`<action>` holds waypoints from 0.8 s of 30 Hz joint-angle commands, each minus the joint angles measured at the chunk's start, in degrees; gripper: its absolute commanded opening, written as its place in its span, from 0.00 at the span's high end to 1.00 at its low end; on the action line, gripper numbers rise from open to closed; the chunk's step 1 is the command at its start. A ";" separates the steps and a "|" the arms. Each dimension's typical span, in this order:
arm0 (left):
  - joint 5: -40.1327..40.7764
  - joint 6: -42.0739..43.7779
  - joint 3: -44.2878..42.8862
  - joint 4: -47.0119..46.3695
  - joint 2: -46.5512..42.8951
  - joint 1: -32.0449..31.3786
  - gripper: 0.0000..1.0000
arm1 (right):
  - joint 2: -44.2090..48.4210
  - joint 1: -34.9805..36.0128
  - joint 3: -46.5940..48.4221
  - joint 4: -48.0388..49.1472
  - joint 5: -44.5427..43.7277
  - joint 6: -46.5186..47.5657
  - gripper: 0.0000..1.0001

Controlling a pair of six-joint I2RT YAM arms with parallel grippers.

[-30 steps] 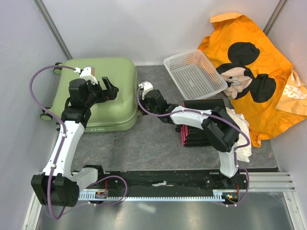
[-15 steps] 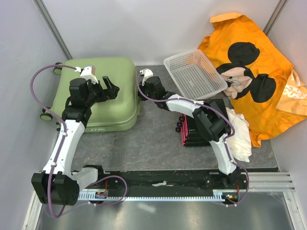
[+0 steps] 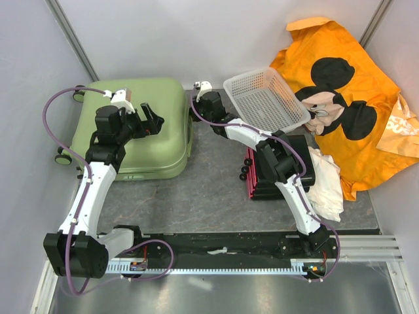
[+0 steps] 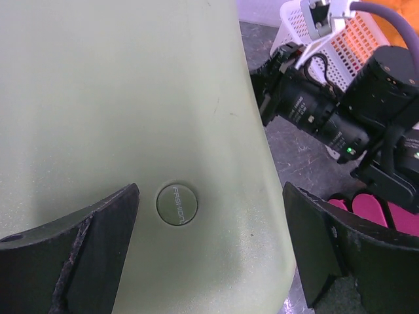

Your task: Open, take out, and arrange the luggage

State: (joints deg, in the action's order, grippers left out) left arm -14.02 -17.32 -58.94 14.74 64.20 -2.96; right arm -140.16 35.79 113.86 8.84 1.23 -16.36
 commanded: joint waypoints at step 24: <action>-1.98 -1.57 0.05 1.78 1.10 0.15 0.02 | -4.79 -7.31 8.76 12.95 -7.55 7.21 0.45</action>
State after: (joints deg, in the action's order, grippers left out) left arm -14.92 -17.32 -58.94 13.61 64.86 -2.90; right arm -150.74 32.88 125.84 16.25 1.10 -11.62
